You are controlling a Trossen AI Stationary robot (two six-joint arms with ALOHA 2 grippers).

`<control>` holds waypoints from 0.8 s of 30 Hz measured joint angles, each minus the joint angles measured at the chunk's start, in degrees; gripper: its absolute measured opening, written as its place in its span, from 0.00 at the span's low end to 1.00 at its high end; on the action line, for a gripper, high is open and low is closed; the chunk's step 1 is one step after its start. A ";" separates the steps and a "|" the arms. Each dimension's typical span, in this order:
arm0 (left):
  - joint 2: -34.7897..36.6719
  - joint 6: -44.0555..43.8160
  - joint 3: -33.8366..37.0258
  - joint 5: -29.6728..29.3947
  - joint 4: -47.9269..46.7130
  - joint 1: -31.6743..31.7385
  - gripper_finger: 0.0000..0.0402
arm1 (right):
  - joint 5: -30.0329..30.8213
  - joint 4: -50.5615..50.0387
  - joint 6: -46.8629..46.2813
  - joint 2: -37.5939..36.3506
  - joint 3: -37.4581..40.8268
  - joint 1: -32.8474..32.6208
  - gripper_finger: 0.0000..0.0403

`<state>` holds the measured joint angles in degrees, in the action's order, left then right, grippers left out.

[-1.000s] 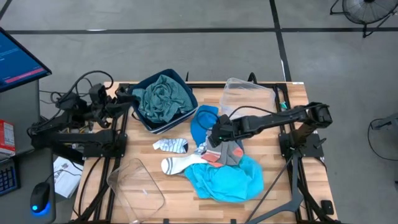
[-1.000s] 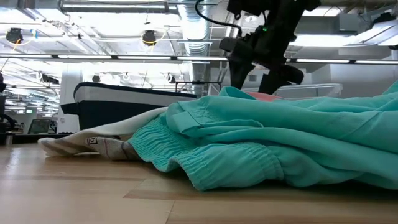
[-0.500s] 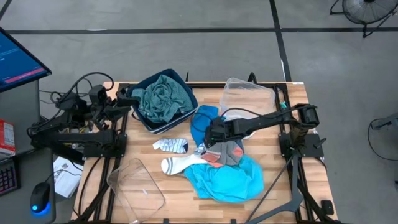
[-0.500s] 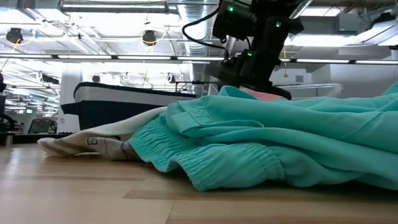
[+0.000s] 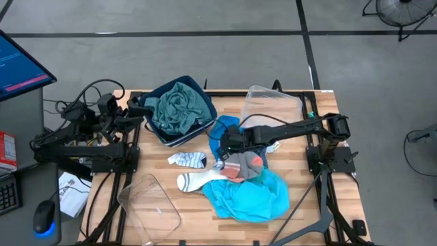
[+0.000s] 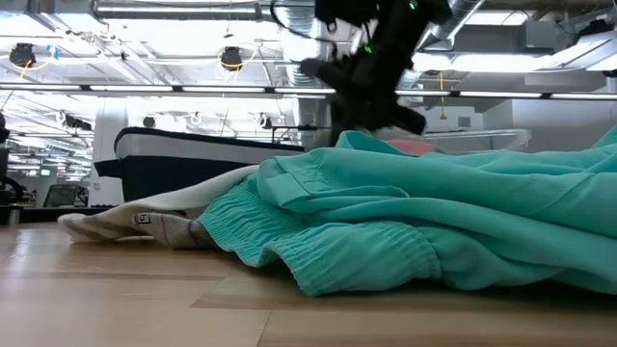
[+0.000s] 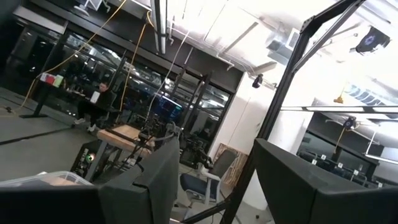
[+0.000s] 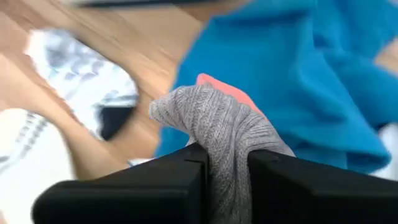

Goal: Pick & Place Cloths
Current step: Put the top gray sock into the transparent bin

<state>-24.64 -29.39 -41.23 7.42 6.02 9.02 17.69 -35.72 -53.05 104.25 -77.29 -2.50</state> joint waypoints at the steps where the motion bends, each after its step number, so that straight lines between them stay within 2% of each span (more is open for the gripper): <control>1: 0.00 0.00 0.00 0.07 -0.02 0.00 0.48 | 0.16 -0.60 0.87 0.00 -1.59 0.00 0.11; 8: 0.00 0.00 0.00 1.03 -0.34 0.00 0.48 | 0.35 -6.74 8.08 -0.02 -13.97 -0.09 0.02; 15: -0.22 0.13 1.44 4.71 -0.83 0.00 0.48 | 1.85 -12.32 10.05 -0.02 -24.98 -1.32 0.08; 24: -5.64 -0.01 7.78 4.94 -0.70 0.00 0.48 | 5.21 -14.01 15.21 -0.02 -33.15 -4.34 0.05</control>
<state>-30.28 -29.40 -33.45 12.36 5.33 9.02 22.90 -49.73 -37.83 104.22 -110.44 -6.84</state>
